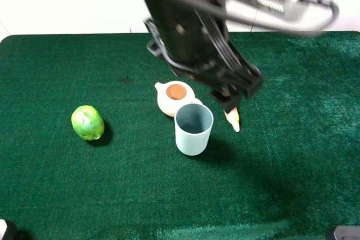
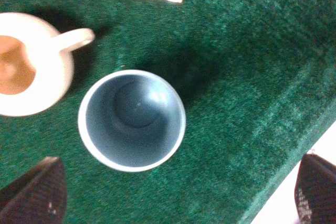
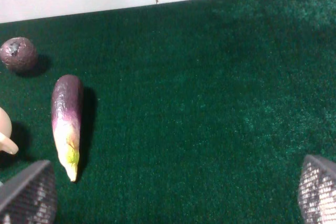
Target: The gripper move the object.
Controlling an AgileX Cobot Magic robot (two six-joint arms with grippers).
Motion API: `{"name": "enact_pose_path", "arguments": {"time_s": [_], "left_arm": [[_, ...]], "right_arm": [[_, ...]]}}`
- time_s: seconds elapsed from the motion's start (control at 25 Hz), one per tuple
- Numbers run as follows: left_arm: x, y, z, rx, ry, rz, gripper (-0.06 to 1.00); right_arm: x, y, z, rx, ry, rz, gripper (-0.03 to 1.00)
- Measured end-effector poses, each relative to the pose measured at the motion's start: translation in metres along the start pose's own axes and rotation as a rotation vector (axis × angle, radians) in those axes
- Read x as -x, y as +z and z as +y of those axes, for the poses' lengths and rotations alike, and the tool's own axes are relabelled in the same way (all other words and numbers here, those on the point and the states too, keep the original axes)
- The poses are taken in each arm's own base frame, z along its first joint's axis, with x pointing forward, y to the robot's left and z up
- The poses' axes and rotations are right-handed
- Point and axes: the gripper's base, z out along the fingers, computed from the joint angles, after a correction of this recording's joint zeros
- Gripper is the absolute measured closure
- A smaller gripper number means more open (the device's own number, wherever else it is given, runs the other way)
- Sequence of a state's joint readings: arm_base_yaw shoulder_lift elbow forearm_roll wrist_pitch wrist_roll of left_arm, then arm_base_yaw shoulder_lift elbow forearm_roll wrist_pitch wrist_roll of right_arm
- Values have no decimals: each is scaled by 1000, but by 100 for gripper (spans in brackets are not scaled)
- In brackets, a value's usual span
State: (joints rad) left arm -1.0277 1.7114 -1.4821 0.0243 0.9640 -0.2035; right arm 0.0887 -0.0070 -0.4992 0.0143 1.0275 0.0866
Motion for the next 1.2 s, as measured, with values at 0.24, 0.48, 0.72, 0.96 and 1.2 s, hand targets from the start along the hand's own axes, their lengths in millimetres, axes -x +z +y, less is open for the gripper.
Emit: {"name": "enact_pose_path", "arguments": {"time_s": [0.24, 0.48, 0.72, 0.96, 1.2], "left_arm": [[-12, -44, 19, 33, -54, -38, 7], [-27, -85, 40, 103, -78, -104, 7], [-48, -125, 52, 161, -86, -205, 7], [-85, -142, 62, 224, -116, -247, 7], [-135, -150, 71, 257, -163, -294, 7]], "right_arm": [[0, 0, 0, 0, 0, 0, 28], [0, 0, 0, 0, 0, 0, 28], [0, 0, 0, 0, 0, 0, 28], [0, 0, 0, 0, 0, 0, 28], [0, 0, 0, 0, 0, 0, 28]]}}
